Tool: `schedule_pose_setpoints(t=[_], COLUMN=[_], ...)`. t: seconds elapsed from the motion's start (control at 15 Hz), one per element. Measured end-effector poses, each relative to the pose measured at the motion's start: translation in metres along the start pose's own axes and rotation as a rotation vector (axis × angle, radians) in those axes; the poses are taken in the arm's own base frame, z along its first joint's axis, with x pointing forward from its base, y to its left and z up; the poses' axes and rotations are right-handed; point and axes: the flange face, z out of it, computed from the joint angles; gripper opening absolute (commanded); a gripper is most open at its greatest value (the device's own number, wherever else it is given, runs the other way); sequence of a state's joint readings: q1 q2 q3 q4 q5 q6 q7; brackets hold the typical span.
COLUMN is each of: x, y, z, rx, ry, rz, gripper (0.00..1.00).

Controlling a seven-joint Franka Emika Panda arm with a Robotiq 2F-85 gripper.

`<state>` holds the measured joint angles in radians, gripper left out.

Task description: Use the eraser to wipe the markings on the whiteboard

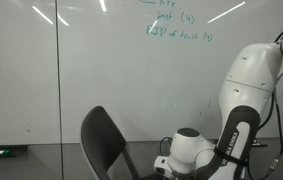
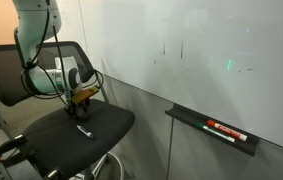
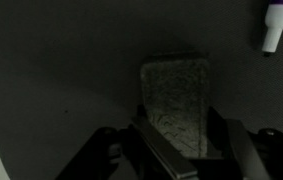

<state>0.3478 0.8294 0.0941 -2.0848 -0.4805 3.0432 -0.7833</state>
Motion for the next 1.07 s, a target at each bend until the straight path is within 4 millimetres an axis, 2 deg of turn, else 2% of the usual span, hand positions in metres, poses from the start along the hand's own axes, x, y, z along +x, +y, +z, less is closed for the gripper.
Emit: schedule_pose_setpoints(t=[0.27, 0.4, 0.47, 0.6, 0.8, 0.93, 1.07], x=[-0.002, -0.008, -0.012, -0.023, -0.047, -0.068, -0.091], y=[0.006, 0.016, 0.026, 0.052, 0.088, 0.103, 0.107], z=[-0.008, -0.025, -0.04, -0.082, -0.156, -0.206, -0.249], rx=[0.014, 0.033, 0.02, -0.049, -0.177, -0.262, -0.338], ry=[-0.045, -0.112, -0.148, -0.208, -0.281, -0.33, -0.374], rz=[-0.024, -0.018, -0.003, 0.05, 0.146, 0.222, 0.308], gripper=[0.32, 0.32, 0.32, 0.32, 0.32, 0.32, 0.32])
